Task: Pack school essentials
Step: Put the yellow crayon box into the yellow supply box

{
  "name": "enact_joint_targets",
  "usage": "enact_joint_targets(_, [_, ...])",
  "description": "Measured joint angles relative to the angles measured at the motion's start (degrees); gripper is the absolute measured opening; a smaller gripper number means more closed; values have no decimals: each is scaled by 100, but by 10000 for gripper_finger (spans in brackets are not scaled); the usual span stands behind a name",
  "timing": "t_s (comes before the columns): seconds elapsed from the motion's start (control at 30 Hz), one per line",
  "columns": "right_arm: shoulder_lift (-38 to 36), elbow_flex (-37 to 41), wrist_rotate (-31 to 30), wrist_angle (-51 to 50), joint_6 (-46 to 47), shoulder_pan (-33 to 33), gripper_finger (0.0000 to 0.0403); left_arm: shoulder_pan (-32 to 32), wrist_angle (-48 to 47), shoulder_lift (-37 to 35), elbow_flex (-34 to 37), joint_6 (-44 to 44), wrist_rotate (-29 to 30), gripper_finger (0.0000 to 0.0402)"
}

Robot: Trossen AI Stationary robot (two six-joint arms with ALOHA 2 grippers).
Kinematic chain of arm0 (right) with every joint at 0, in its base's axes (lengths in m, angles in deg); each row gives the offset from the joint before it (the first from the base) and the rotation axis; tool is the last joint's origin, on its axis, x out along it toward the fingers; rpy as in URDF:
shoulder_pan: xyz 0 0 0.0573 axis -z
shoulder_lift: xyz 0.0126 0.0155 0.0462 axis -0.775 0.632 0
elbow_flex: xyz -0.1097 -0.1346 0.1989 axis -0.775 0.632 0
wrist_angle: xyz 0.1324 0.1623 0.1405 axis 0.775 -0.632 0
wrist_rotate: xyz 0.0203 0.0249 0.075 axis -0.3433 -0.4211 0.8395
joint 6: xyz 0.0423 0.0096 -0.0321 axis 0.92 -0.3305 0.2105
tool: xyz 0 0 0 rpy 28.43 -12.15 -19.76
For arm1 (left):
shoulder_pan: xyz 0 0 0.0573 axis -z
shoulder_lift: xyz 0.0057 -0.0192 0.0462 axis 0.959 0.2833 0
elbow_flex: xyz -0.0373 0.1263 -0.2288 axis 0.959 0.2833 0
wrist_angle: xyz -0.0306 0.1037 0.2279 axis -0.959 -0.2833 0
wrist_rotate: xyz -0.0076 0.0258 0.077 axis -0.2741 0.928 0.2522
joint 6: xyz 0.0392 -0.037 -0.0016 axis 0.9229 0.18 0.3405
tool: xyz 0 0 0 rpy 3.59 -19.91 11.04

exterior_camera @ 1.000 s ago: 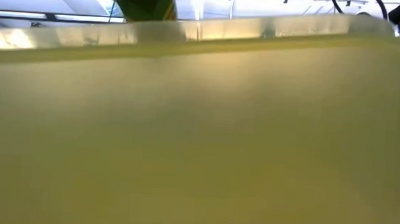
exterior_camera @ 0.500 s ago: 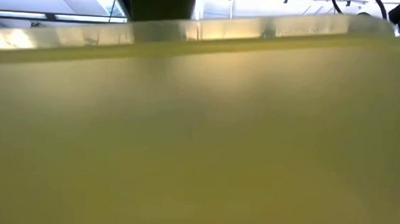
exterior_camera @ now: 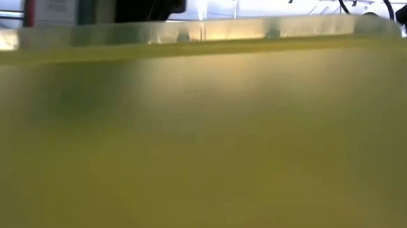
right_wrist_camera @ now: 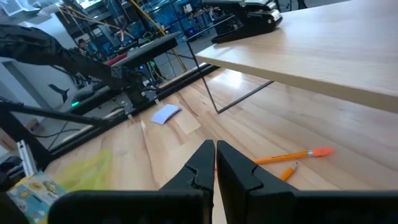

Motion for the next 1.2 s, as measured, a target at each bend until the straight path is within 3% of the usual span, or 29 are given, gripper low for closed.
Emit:
enact_joint_targets(0.17, [0,2,-30,0,-3,0,23,11,-72,7,0,57,-305,90])
enact_joint_targets(0.7, [2,2,-32,-1,-1,0,23,55,132,11,224,286,-470,102])
enact_joint_targets(1.07, [2,4,-32,-2,-1,0,23,117,110,15,234,299,-350,190])
enact_joint_targets(1.2, [2,4,-33,-2,-1,0,23,127,101,15,234,242,-337,199])
